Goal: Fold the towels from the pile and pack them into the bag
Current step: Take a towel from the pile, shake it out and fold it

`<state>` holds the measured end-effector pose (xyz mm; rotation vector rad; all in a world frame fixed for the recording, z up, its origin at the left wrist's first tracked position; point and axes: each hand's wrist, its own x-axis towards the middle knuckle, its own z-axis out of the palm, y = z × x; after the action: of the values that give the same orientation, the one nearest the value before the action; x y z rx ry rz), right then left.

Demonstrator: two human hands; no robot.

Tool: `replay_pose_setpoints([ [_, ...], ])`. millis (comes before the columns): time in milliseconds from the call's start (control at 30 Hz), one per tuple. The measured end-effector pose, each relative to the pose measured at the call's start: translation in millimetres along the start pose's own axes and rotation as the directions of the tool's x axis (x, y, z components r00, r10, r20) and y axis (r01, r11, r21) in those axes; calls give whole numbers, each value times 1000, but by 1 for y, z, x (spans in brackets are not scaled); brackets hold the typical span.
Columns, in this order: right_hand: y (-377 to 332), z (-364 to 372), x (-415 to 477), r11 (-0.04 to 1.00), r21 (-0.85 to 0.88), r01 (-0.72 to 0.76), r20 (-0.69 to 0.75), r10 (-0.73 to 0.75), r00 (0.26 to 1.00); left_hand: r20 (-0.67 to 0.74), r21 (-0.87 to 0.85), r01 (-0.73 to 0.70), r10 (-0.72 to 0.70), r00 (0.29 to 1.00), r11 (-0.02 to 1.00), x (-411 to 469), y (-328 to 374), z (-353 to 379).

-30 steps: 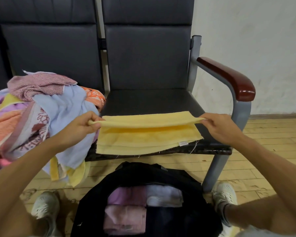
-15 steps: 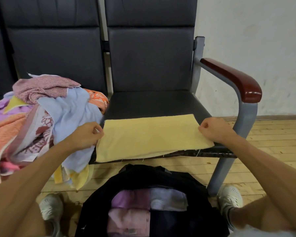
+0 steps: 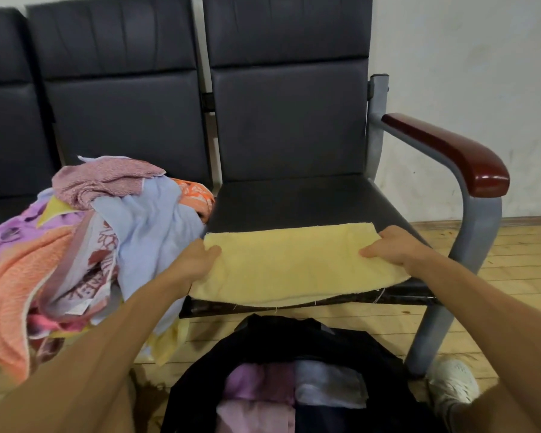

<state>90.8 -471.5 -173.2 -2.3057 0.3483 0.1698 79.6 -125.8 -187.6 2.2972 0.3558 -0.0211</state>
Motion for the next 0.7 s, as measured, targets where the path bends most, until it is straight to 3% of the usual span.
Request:
replay_pose_setpoints([
  [67, 0, -3, -1, 998, 47, -29, 18, 28, 999, 54, -282, 136, -126, 991, 950, -1, -3, -10],
  [133, 0, -7, -5, 989, 129, -78, 74, 69, 995, 173, -549, 262, -198, 965, 794, -7, -2, -22],
  [200, -1, -12, -11, 958, 247, -145, 167, 106, 980, 277, -677, 302, -148, 950, 671, -16, 8, -31],
  [267, 0, -15, -15, 922, 336, -190, 228, 116, 967, 292, -738, 282, -87, 953, 613, -27, 24, -32],
  [433, 3, -14, -15, 909, 370, -192, 209, 120, 970, 166, -704, 176, -82, 983, 688, -24, 72, -14],
  [533, 3, -12, -13, 915, 374, -151, 167, 94, 982, 226, -694, 206, -63, 972, 690, -26, 104, 3],
  [700, 6, -9, -4, 915, 390, -106, 139, 55, 989, 245, -545, 144, -8, 969, 826, -35, 152, 51],
])
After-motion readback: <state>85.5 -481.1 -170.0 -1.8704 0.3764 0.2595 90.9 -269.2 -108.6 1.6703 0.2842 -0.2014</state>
